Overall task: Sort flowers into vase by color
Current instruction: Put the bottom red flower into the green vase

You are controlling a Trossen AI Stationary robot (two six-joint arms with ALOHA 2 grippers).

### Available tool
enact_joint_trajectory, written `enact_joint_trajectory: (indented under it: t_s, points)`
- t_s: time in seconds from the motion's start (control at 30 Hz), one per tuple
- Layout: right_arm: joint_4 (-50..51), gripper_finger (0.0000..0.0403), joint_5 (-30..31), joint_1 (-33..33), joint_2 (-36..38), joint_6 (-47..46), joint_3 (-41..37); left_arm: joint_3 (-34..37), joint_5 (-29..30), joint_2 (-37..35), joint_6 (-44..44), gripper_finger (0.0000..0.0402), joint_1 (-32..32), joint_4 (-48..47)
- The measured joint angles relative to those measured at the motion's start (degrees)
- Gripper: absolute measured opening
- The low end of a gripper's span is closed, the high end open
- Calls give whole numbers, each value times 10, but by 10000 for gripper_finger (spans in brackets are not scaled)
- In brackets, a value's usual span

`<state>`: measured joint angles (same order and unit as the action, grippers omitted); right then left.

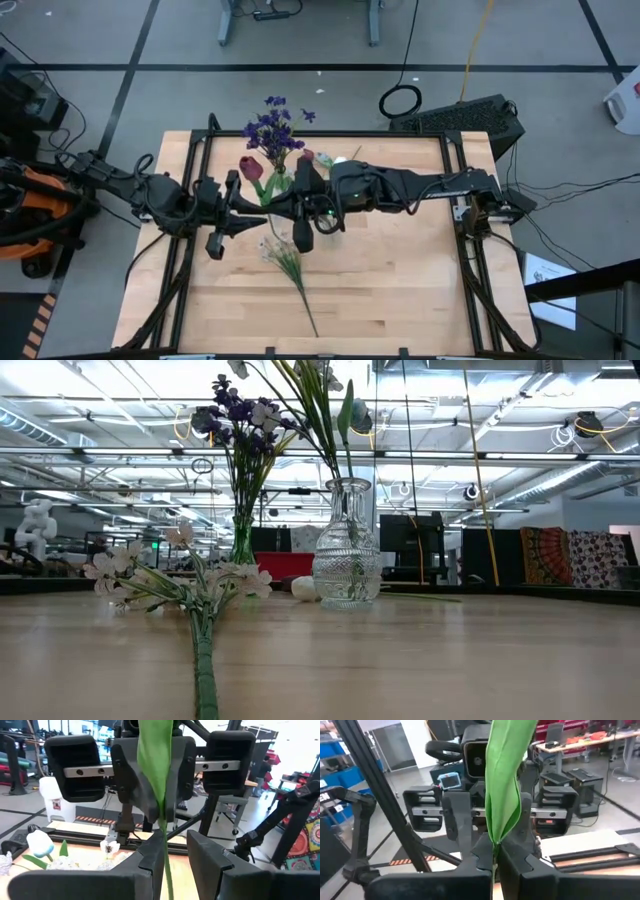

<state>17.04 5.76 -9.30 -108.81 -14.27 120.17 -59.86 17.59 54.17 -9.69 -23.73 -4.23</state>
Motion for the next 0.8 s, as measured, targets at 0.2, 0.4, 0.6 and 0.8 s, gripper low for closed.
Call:
enact_joint_trajectory:
  t_s: [0.2,0.4,0.6,0.8]
  points:
    - [3,0,1,0,0,4,0,0,-6,0,0,89,2,1]
    - [5,0,3,1,0,5,0,0,-4,16,-3,89,14,10]
    - [9,0,3,3,0,6,0,0,-2,32,-3,89,25,26]
    - [16,0,2,3,0,6,0,0,-1,32,-3,76,27,26]
